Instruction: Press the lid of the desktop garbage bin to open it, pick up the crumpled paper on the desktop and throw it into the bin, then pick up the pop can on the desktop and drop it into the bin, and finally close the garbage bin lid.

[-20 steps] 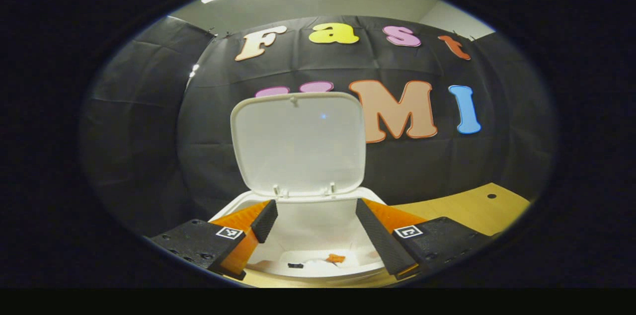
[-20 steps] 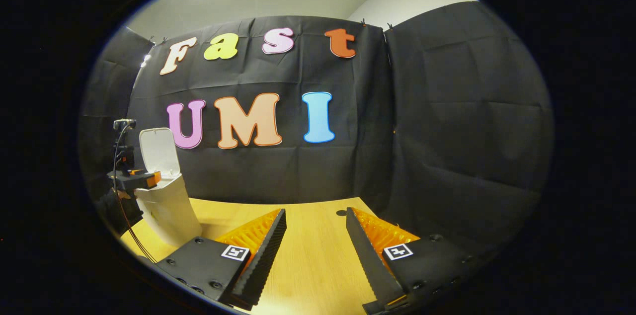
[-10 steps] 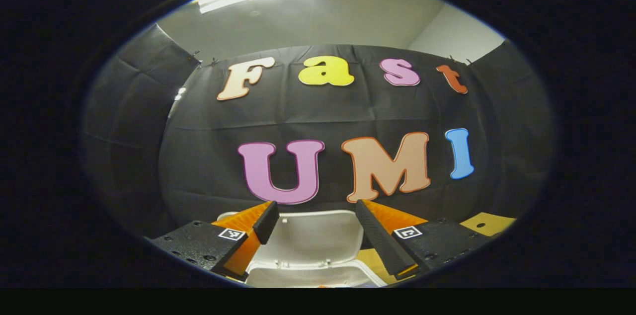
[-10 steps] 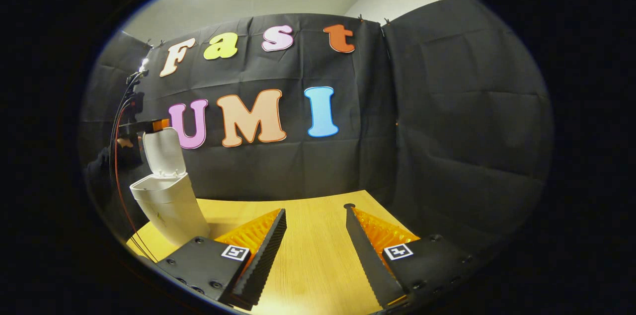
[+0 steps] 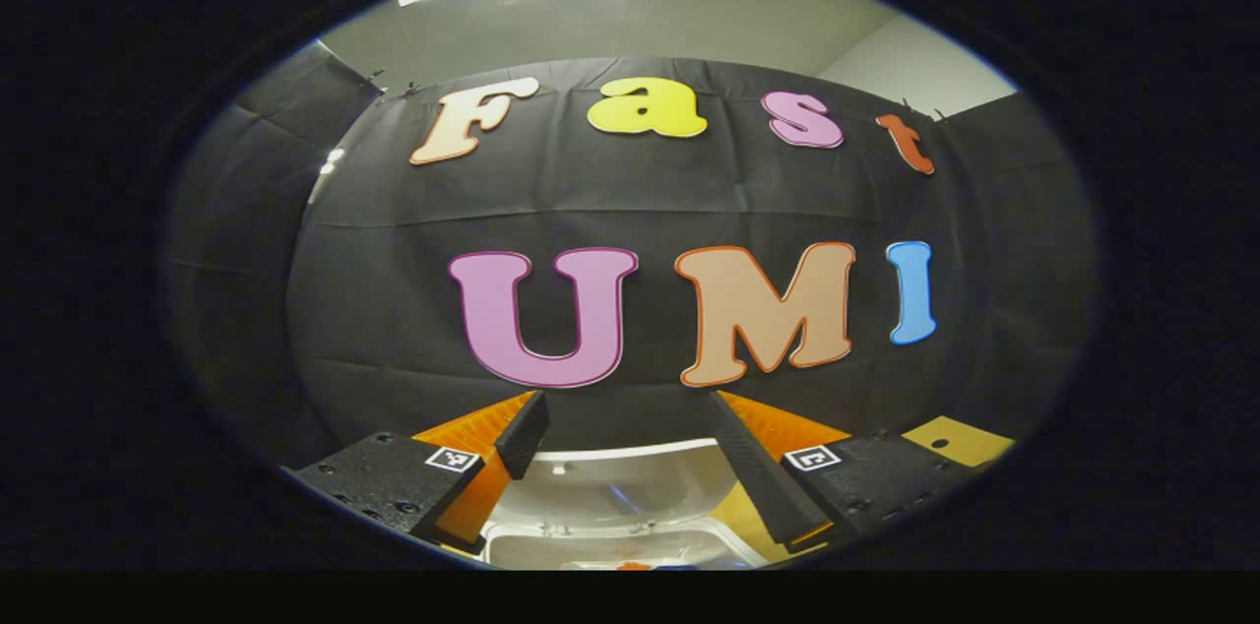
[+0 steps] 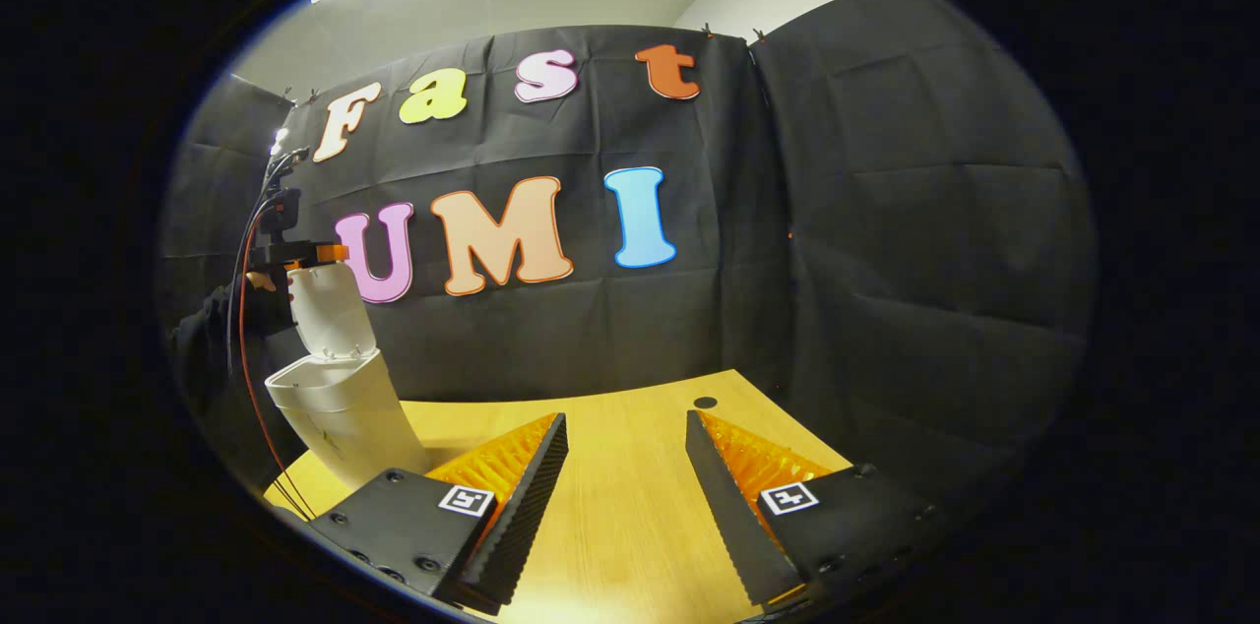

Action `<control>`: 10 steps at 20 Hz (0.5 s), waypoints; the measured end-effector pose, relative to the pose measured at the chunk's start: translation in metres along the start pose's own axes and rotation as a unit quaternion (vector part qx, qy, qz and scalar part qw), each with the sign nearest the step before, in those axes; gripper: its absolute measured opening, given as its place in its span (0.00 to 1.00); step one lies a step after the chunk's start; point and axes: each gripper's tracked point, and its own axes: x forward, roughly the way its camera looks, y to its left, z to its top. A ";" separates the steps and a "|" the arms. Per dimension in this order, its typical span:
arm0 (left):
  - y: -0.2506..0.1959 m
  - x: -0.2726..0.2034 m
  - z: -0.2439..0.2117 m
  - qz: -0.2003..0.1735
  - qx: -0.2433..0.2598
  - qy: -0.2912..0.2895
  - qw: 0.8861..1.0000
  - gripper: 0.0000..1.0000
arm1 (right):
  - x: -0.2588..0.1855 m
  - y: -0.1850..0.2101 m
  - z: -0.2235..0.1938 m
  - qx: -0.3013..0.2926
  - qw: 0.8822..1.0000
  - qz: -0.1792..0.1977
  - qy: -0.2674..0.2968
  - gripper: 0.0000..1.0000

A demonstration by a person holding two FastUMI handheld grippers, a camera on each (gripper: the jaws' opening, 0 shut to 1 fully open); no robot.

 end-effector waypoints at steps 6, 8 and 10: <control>-0.015 -0.059 -0.024 -0.005 -0.005 0.005 1.000 0.99 | 0.025 0.033 0.001 -0.008 0.999 0.051 0.010 0.83; -0.014 -0.074 -0.034 0.000 -0.017 0.010 1.000 0.94 | 0.028 0.037 -0.007 -0.011 0.998 0.064 0.018 0.83; -0.015 -0.086 -0.051 0.004 -0.025 0.020 0.999 0.92 | 0.031 0.044 -0.013 -0.014 0.997 0.075 0.028 0.84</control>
